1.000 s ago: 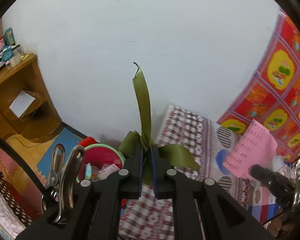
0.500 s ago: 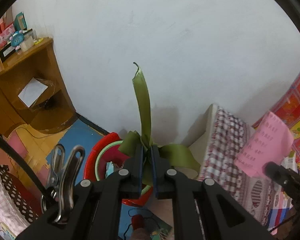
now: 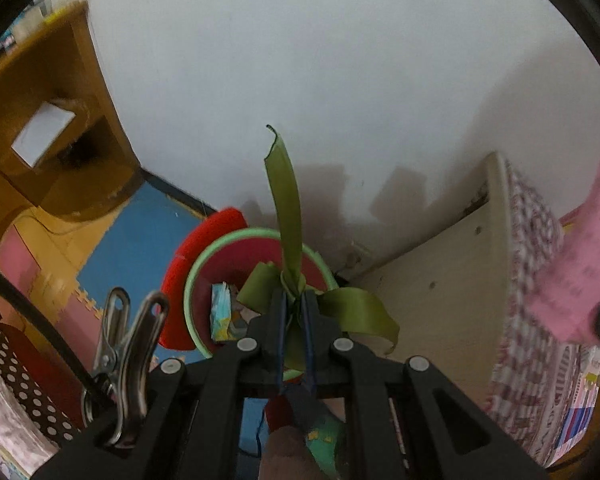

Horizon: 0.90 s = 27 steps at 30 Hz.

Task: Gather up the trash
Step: 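Lift the ribbon and pink paper with both grippers and carry them to the bucket, then open the left gripper over the bucket while the right drops the pink paper in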

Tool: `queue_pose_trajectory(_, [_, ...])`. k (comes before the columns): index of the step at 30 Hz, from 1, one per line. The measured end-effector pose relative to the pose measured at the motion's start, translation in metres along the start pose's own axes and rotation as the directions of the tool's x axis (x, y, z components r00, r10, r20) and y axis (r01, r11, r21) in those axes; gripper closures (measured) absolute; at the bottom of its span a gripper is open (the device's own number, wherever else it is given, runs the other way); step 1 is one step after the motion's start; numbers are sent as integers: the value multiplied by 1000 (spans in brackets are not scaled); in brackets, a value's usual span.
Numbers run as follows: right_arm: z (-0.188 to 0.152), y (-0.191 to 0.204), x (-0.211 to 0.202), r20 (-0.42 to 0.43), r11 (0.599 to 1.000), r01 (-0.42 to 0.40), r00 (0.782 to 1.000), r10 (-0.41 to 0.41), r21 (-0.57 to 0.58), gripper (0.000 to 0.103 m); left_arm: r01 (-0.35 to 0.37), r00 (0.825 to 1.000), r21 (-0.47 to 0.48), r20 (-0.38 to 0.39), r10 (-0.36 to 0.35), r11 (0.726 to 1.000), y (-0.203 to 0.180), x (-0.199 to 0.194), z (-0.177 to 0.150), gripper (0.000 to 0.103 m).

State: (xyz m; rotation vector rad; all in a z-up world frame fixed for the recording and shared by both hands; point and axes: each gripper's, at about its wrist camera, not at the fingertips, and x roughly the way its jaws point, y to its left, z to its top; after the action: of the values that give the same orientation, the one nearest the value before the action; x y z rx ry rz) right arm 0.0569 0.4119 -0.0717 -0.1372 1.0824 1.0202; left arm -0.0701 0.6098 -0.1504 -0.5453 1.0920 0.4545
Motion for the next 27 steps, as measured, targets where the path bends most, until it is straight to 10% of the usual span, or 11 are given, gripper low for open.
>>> queue_pose_trajectory(11, [10, 12, 47, -75, 1000, 10, 997, -10, -2, 97, -2, 994, -17, -109, 0, 1000, 16, 49, -10, 75])
queue_pose_trajectory(27, [16, 38, 138, -242, 996, 35, 969, -53, -79, 97, -75, 993, -131, -100, 62, 989, 54, 18, -24, 74])
